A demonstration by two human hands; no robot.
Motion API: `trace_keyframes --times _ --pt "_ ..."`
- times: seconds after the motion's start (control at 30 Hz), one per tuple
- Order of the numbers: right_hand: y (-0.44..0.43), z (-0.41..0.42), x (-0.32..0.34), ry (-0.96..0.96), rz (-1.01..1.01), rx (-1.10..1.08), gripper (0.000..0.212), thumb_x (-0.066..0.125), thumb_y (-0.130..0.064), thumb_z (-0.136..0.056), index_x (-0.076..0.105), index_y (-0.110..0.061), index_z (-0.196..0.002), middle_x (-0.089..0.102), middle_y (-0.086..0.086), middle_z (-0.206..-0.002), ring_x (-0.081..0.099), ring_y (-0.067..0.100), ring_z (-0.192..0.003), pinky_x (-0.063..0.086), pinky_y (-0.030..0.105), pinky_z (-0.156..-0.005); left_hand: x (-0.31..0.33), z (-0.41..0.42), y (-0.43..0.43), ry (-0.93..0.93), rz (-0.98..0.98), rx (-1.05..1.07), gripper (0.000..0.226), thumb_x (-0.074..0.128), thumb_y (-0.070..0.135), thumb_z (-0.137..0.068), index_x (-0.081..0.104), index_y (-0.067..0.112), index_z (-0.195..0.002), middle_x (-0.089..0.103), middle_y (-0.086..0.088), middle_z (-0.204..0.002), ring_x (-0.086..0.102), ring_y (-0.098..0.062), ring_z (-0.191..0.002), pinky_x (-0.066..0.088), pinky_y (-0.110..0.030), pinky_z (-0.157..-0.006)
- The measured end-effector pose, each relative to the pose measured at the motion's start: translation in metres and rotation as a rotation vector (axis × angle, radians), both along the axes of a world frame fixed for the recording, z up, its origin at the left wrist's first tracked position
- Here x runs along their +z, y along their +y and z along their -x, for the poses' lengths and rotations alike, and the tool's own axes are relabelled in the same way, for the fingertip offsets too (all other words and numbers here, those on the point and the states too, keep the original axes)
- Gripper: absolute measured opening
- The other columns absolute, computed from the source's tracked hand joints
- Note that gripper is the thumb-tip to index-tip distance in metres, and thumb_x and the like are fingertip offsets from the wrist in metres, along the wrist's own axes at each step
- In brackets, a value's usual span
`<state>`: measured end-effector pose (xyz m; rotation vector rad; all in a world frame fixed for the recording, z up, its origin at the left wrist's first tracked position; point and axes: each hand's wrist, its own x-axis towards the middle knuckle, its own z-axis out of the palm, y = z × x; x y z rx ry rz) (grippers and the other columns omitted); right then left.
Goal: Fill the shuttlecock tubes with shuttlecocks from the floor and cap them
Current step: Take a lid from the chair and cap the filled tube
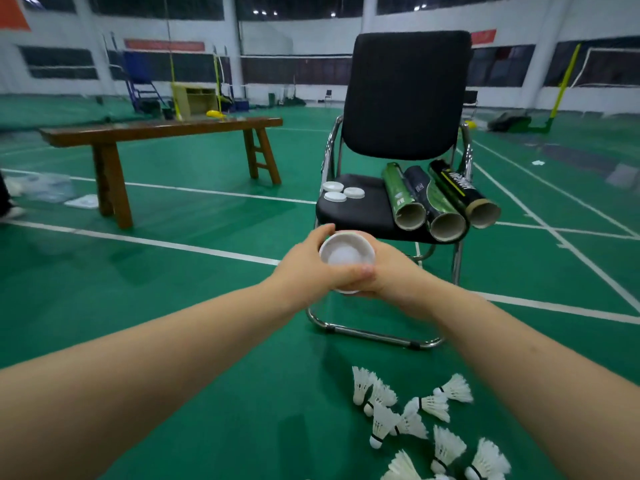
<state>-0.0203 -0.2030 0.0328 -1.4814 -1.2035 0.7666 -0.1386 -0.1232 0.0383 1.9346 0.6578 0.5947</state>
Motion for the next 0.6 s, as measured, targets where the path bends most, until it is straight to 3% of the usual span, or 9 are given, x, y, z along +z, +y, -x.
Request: trace_keyframes --times 0.1,0.23,0.37,0.43,0.53,0.6 --pt "-0.003 0.0 0.017 -0.08 -0.134 -0.067 0.067 0.077 0.005 -0.067 0.05 -0.025 -0.12 0.061 -0.003 -0.111 0.059 0.007 -0.092 0.053 0.02 -0.078 0.023 -0.001 -0.001 -0.026 -0.161 -0.024 0.091 0.08 0.035 -0.07 0.029 0.032 -0.145 0.045 0.003 -0.137 0.047 -0.014 -0.119 0.039 -0.024 -0.096" --pt "-0.005 -0.012 0.031 -0.186 -0.251 -0.14 0.071 0.078 0.001 -0.068 0.044 -0.034 -0.121 0.053 -0.007 -0.124 0.054 0.01 -0.11 0.045 0.02 -0.092 0.04 -0.015 0.002 -0.104 -0.281 -0.083 0.093 0.083 0.033 -0.067 0.031 0.033 -0.144 0.038 0.009 -0.143 0.039 -0.004 -0.122 0.032 -0.019 -0.097" --pt "-0.004 -0.036 0.034 -0.261 -0.281 -0.182 0.076 0.078 0.001 -0.068 0.043 -0.029 -0.129 0.051 -0.008 -0.124 0.051 0.007 -0.108 0.041 0.003 -0.082 0.038 -0.044 0.012 -0.144 -0.332 -0.122 0.095 0.085 0.046 -0.059 0.032 0.043 -0.138 0.037 0.005 -0.145 0.036 -0.007 -0.13 0.031 -0.026 -0.108" --pt "-0.001 -0.052 0.03 -0.307 -0.268 -0.209 0.078 0.078 0.0 -0.068 0.042 -0.025 -0.132 0.052 -0.009 -0.122 0.051 0.005 -0.106 0.039 -0.002 -0.077 0.03 -0.063 0.018 -0.159 -0.327 -0.123 0.084 0.083 0.045 -0.063 0.033 0.048 -0.131 0.039 0.003 -0.142 0.039 -0.01 -0.128 0.034 -0.027 -0.107" --pt "0.007 -0.081 0.016 -0.352 -0.226 -0.236 0.077 0.08 -0.005 -0.066 0.043 -0.03 -0.129 0.051 -0.004 -0.128 0.051 0.009 -0.111 0.042 0.003 -0.083 0.014 -0.094 0.03 -0.164 -0.326 -0.147 0.075 0.08 0.039 -0.07 0.033 0.053 -0.127 0.044 0.007 -0.137 0.043 -0.006 -0.12 0.036 -0.021 -0.101" --pt "0.013 -0.101 0.004 -0.42 -0.163 -0.269 0.078 0.08 -0.019 -0.063 0.041 -0.041 -0.127 0.04 0.002 -0.143 0.041 0.015 -0.13 0.04 0.019 -0.101 0.002 -0.117 0.039 -0.163 -0.28 -0.174 0.08 0.08 0.031 -0.073 0.032 0.05 -0.133 0.046 0.013 -0.133 0.045 -0.001 -0.117 0.037 -0.018 -0.098"
